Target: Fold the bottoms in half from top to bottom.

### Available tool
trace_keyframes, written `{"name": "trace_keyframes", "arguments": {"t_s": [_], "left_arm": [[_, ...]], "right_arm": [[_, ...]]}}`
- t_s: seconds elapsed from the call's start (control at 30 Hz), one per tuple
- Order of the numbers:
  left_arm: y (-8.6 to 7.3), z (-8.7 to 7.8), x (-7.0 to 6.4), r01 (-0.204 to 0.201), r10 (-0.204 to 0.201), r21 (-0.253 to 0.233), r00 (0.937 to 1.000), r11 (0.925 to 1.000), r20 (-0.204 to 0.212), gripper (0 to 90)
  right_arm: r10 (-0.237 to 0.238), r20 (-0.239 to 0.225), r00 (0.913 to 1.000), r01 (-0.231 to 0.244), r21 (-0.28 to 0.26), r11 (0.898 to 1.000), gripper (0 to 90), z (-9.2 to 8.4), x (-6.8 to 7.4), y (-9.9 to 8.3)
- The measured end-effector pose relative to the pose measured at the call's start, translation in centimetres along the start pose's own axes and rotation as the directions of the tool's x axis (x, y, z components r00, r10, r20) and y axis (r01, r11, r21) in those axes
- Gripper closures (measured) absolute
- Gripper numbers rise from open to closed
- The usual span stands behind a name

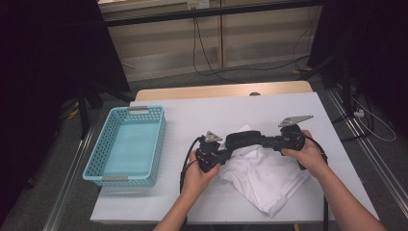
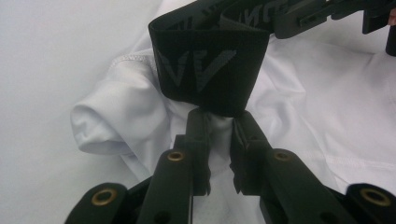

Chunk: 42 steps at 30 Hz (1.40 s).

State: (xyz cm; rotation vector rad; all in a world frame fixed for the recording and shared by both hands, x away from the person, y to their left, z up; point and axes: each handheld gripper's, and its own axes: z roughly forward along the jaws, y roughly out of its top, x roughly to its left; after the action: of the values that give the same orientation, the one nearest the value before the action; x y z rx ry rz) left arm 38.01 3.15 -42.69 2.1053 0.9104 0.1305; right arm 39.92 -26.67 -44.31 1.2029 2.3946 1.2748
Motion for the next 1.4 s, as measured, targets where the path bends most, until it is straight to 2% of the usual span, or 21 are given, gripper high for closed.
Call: {"name": "trace_keyframes", "arguments": {"t_s": [0.2, 0.37, 0.53, 0.57, 0.67, 0.9, 1.13, 1.23, 1.4], "left_arm": [[0.0, 0.0, 0.0, 0.004, -0.004, 0.003, 1.0000, 1.0000, 0.003, 78.8], [0.0, 0.0, 0.2, 0.006, -0.006, 0.002, 1.0000, 1.0000, 0.004, 79.2], [0.0, 0.0, 0.2, 0.006, -0.006, 0.005, 1.0000, 1.0000, 0.004, 79.5], [0.0, 0.0, 0.2, 0.005, -0.005, 0.005, 1.0000, 1.0000, 0.004, 79.6], [0.0, 0.1, 0.2, 0.000, 0.000, 0.006, 1.0000, 1.0000, 0.001, 79.6], [0.0, 0.1, 0.1, -0.010, 0.010, 0.009, 0.9999, 0.9999, 0.005, 79.6], [0.0, 0.1, 0.2, 0.001, -0.001, 0.002, 1.0000, 1.0000, 0.007, 79.7], [0.0, 0.1, 0.3, 0.001, -0.001, 0.001, 1.0000, 1.0000, 0.009, 79.7], [0.0, 0.0, 0.3, -0.004, 0.004, 0.006, 0.9999, 1.0000, 0.010, 79.7]], "right_arm": [[0.026, 0.018, 0.9995, -0.026, -0.016, 1.000, 72.3, -0.6, -0.5, -0.1], [0.031, 0.020, 0.9993, -0.031, 0.004, 1.000, 74.9, -0.7, -1.0, 0.0], [0.040, 0.018, 0.9990, -0.041, 0.016, 0.999, 85.4, -1.2, -1.8, 0.5], [0.056, 0.033, 0.9979, -0.057, 0.010, 0.998, 90.0, -1.2, -2.2, 0.8], [0.069, 0.041, 0.9968, -0.069, 0.005, 0.998, 90.0, -1.0, -2.5, 1.1], [0.064, 0.062, 0.9961, -0.064, 0.000, 0.998, 90.0, 1.0, -2.3, 3.5], [0.053, 0.076, 0.9957, -0.053, 0.007, 0.999, 90.0, 3.4, -1.8, 5.3], [0.055, 0.066, 0.9963, -0.057, 0.026, 0.998, 90.0, 4.5, -1.5, 5.8], [0.048, 0.037, 0.9982, -0.049, 0.035, 0.998, 90.0, 5.1, -0.9, 5.9]]}}
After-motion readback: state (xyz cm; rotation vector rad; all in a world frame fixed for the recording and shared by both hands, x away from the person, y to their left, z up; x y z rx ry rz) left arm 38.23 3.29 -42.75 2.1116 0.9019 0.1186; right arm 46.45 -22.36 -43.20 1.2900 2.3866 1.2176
